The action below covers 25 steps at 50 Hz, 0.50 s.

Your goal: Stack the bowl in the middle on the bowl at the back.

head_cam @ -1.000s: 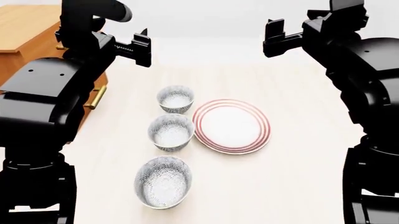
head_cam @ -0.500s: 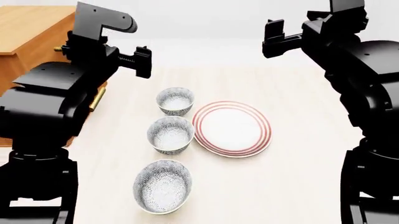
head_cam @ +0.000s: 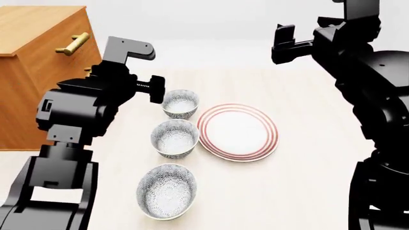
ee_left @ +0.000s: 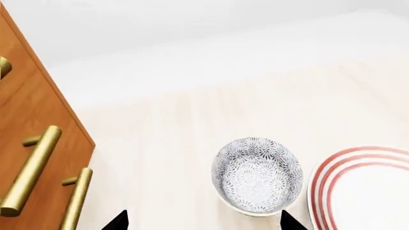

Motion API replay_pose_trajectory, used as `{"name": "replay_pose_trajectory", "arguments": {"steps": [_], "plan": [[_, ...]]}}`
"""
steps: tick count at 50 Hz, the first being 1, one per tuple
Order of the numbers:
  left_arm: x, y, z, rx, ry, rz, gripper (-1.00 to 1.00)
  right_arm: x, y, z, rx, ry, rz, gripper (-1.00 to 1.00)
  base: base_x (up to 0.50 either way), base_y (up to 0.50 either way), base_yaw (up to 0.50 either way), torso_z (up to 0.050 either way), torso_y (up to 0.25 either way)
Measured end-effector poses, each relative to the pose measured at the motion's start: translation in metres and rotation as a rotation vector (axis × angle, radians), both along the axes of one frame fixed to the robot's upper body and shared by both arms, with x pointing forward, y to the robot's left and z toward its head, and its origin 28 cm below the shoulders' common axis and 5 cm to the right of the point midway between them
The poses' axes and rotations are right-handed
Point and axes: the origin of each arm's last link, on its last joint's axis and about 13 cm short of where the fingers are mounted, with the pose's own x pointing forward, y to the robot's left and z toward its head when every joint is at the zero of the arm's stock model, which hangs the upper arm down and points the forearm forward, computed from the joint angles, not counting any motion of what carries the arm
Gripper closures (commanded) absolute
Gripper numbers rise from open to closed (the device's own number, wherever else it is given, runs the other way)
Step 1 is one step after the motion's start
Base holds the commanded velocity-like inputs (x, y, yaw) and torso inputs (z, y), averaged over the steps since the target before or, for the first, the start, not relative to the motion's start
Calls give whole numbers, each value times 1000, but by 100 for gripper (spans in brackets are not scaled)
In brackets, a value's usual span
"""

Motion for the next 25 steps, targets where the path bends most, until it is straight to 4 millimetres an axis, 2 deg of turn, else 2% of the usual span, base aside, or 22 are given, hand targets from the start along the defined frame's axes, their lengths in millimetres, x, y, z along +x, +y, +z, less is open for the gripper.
{"name": "replay_pose_trajectory", "arguments": {"steps": [25], "plan": [[-5,-2,-19,-72,218,90,-100,-1,-2,-6,13,16,-21,-100,0,0,0,0,0]]}}
